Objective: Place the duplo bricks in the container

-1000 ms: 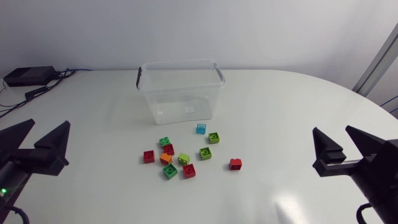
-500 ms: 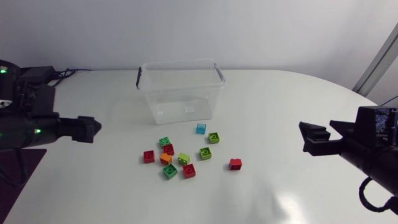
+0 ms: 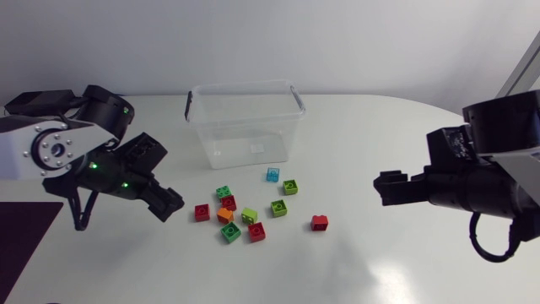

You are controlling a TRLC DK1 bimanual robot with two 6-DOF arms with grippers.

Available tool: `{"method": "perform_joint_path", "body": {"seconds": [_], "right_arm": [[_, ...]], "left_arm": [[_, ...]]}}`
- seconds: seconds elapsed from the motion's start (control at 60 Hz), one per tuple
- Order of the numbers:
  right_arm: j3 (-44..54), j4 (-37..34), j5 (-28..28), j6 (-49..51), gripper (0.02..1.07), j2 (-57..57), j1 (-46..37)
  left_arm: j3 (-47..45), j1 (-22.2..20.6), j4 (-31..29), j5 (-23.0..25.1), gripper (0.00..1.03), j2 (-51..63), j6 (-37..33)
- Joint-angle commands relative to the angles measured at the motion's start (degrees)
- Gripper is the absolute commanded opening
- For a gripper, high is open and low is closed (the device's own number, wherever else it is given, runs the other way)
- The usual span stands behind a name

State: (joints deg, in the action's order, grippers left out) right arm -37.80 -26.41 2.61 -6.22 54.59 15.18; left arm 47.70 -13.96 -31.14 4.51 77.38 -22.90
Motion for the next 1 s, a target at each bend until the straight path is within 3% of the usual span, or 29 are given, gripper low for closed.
{"method": "perform_joint_path", "body": {"seconds": [0.0, 0.167, 0.667, 0.75, 0.817, 0.983], "right_arm": [[-2.5, -2.7, -0.5, 3.2, 1.02, 3.5, 2.0], [-5.4, -6.0, -5.1, 7.1, 1.02, 9.1, 3.8], [-6.1, -3.6, -5.2, 7.4, 1.02, 19.2, 9.5], [-6.3, -2.6, -5.1, 7.5, 1.02, 21.3, 10.2], [-6.8, -1.7, -4.7, 7.4, 1.02, 23.6, 10.7], [-7.7, -0.6, -4.4, 6.7, 1.01, 28.6, 12.4]], "left_arm": [[1.1, -0.7, 2.1, 1.1, 0.98, 4.2, -6.9], [2.0, -1.9, 6.6, 1.1, 0.98, 10.8, -15.0], [5.9, -2.3, 9.3, 5.4, 0.93, 25.2, -27.4], [6.8, -2.1, 9.2, 7.0, 0.85, 26.0, -28.5], [7.5, -2.2, 8.4, 8.1, 0.68, 26.9, -29.7], [10.4, -3.4, -2.3, 10.1, 0.44, 29.6, -33.6]]}}
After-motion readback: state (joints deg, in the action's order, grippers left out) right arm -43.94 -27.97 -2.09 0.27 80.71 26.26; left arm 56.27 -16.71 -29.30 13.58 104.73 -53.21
